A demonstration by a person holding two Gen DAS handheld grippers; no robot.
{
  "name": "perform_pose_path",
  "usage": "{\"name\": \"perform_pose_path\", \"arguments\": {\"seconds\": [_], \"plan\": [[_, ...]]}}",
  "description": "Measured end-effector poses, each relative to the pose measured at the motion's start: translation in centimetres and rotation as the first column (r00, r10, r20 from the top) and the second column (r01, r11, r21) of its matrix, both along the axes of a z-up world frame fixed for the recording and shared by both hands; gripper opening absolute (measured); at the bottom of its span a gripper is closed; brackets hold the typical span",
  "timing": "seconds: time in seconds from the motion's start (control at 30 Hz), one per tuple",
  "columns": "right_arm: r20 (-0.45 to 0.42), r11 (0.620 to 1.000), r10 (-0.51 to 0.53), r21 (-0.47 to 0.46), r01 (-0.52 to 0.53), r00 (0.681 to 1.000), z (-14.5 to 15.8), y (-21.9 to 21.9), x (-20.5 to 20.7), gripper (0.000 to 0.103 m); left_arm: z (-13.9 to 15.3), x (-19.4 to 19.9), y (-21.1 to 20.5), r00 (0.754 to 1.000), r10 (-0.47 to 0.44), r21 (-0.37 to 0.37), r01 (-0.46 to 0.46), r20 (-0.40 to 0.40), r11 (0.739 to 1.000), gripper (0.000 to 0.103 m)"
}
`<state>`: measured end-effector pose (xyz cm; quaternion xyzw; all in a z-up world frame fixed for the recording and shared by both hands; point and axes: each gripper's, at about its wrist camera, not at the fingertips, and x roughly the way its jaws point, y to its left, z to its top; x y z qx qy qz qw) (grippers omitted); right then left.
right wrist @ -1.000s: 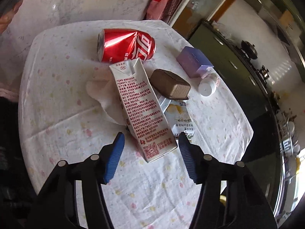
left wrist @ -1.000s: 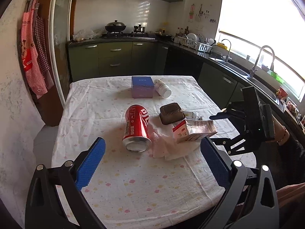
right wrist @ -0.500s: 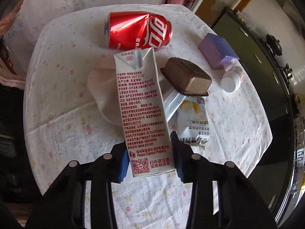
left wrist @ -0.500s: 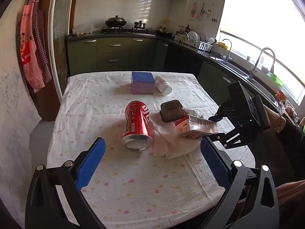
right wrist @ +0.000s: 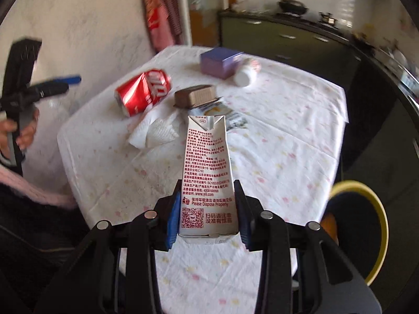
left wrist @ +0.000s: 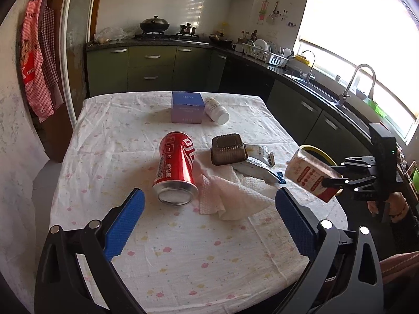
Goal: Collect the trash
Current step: 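Carry the milk carton with the right gripper over the bin and release, then grasp the red cola can with the left gripper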
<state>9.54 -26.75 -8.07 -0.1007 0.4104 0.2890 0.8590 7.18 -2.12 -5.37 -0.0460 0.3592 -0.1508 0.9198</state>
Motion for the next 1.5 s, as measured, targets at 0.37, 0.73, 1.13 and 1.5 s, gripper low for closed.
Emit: {"name": "perform_pose_path", "arguments": {"seconds": [0.37,0.73,1.13,1.5], "plan": [[-0.039,0.884,-0.465,0.034,0.466,0.885,1.2,-14.4,1.5,0.035,-1.1,0.9,-2.5,0.999,-0.044,0.015,0.045,-0.029,0.999,0.098],[-0.151,0.733,-0.674,-0.013,0.68,0.724,-4.1,-21.9,7.3,0.057,-1.7,1.5,-2.3,0.998,-0.032,0.015,0.033,-0.05,0.999,0.098],[-0.074,0.797,-0.589,0.11,0.594,0.804,-2.2,-12.6,1.1,0.067,-2.8,4.2,-1.5,0.997,0.021,0.065,-0.016,-0.08,0.998,0.098],[-0.016,0.836,-0.53,0.159,0.525,0.848,-2.5,-5.9,0.1,0.073,-5.8,12.8,-0.4,0.973,0.046,0.148,-0.013,-0.227,0.989,0.098]]}}
